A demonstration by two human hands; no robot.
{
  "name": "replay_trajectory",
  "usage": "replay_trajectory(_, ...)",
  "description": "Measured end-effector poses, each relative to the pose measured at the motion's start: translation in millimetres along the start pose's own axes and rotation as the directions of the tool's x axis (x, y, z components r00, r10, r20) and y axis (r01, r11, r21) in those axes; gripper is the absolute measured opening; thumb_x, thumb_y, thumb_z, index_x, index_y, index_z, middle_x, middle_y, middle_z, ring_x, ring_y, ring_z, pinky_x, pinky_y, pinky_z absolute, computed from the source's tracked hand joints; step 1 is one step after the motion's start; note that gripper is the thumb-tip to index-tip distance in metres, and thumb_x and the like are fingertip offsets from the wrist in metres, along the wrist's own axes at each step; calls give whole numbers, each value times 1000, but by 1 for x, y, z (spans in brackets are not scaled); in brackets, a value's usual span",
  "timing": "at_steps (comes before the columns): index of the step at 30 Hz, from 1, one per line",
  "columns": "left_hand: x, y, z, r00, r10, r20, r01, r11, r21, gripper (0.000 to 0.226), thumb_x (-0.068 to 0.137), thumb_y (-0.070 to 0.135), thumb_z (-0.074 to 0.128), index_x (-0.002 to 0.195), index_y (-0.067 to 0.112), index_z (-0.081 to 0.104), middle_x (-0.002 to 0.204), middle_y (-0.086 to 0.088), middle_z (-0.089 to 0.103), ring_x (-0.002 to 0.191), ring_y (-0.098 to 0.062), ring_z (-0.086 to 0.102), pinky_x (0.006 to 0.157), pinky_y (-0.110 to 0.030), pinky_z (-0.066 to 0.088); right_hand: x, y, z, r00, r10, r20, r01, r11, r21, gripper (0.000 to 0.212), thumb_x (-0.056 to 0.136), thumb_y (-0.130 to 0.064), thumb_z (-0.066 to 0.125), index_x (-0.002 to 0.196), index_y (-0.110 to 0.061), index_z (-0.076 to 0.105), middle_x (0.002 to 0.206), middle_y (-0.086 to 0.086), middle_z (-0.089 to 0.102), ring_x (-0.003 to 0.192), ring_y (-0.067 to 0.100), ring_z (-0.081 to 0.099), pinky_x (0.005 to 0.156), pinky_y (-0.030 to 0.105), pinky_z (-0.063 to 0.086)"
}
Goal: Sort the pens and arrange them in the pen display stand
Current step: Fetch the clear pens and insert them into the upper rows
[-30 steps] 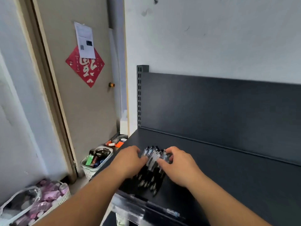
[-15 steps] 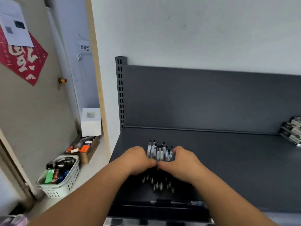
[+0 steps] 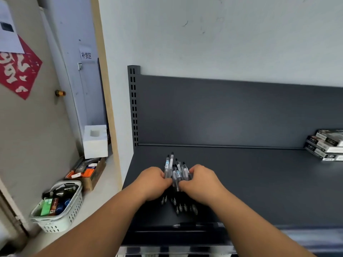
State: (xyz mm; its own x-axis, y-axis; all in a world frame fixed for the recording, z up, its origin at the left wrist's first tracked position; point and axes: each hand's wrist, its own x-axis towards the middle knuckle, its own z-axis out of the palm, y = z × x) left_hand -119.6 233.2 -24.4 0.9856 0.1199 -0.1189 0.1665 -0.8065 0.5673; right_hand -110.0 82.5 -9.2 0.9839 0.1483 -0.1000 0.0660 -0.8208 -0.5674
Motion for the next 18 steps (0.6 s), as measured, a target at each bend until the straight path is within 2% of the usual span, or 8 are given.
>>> replay_trajectory(4,-3,-3,-2,1000,12,-6,-12,998,-68,43,93,35,56,58,17,38,56,1,38,52,-15,36,49,-27,28,2,4,1,1000,10,-13,-9,992,123,24,92,-25,52,112,-12,56,88,0,59,77,20,63,70,35,56)
replay_trajectory(8,-6,-6,-2,1000,13,-19,-16,989,-149,30,95,35,53,74,15,47,67,-1,46,61,-16,42,55,-26,33,5,11,2,998,62,-23,-51,944,326,24,96,-18,50,118,-12,59,95,7,67,70,16,65,58,27,58)
replay_trajectory(11,-7,-6,-3,999,21,-44,-27,987,-158,27,95,37,53,80,14,54,72,1,52,65,-15,47,59,-27,37,5,15,2,995,85,-43,-57,894,444,15,94,-16,55,105,-16,67,89,4,69,71,15,68,62,30,60)
replay_trajectory(15,-9,-2,-4,997,40,-67,-52,980,-193,28,95,37,54,94,11,63,83,-4,63,77,-19,57,70,-29,45,0,20,2,990,98,-106,-38,884,466,13,90,-12,61,93,-21,71,77,3,71,70,17,69,69,35,61)
replay_trajectory(18,-11,-2,-3,998,49,-39,-58,960,-276,24,95,36,55,91,14,65,85,-6,65,77,-19,58,70,-30,45,-5,23,0,981,118,-154,-14,835,549,16,89,-9,61,91,-22,71,79,2,73,74,18,70,74,37,61)
